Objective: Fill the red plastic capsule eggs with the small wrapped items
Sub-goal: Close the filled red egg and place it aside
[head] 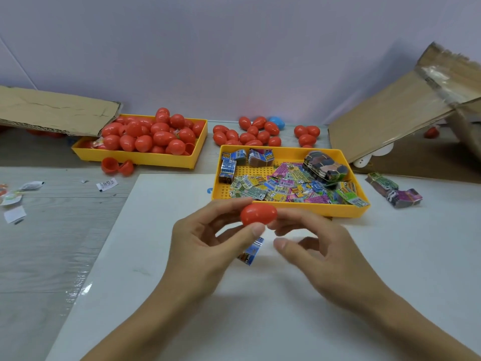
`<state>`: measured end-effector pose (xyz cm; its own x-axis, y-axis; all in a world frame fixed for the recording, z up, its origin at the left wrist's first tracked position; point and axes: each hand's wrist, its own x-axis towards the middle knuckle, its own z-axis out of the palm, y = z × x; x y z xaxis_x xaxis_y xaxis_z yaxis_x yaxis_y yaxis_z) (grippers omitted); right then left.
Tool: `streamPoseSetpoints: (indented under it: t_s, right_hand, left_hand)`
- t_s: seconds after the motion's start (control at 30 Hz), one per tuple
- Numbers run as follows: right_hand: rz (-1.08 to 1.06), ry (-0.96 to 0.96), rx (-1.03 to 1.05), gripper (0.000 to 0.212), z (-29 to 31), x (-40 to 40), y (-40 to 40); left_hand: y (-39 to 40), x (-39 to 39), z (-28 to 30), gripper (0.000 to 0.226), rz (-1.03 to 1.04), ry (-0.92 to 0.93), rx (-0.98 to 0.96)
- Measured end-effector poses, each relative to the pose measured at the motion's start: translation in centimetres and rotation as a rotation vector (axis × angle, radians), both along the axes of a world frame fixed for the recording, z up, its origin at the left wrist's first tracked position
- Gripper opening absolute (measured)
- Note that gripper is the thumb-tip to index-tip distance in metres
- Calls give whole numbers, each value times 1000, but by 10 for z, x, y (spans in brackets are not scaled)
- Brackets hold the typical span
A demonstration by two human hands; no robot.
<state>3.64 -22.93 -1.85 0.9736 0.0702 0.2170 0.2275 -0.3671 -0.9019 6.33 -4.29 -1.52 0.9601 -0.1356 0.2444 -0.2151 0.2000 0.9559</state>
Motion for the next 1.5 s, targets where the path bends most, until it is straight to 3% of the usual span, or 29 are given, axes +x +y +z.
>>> streamPoseSetpoints:
  t_s: [0.1,0.17,0.43,0.6,0.73,0.8,0.9,1.17,1.37,1.5]
  right_hand:
    - [185,-129,-556,46,-10,1,3]
    - [240,-139,-708,41,-13,1,5]
    - [155,-232,-513,6,-5,1,3]
    - [13,158,166,13,8,2,0]
    - [58,325,340,30,14,4,1]
    - [89,357,363,28,14,3,3]
    - [83,345,356,29,13,1,4]
    - [131,412,356,34,17,-3,10]
    - [-58,314,192,55,15,-2,8]
    - [-39,164,90,22,14,-6,7]
  left_hand:
    - [8,8,2,37,85,22,-17]
    - [11,11,0,39,108,54,-17]
    - [6,10,-4,35,106,2,-10]
    - [7,7,-2,19,41,-116,133]
    - [3,0,-5,17,-8,-147,269]
    - [-1,-5,-5,13,-62,-126,276]
    - [-4,-8,-3,26,-48,-114,269]
    - [-6,-4,-7,14,14,-52,219]
    - [-6,-3,-3,16,80,-14,190]
    - [-5,-4,-5,10,75,-27,158]
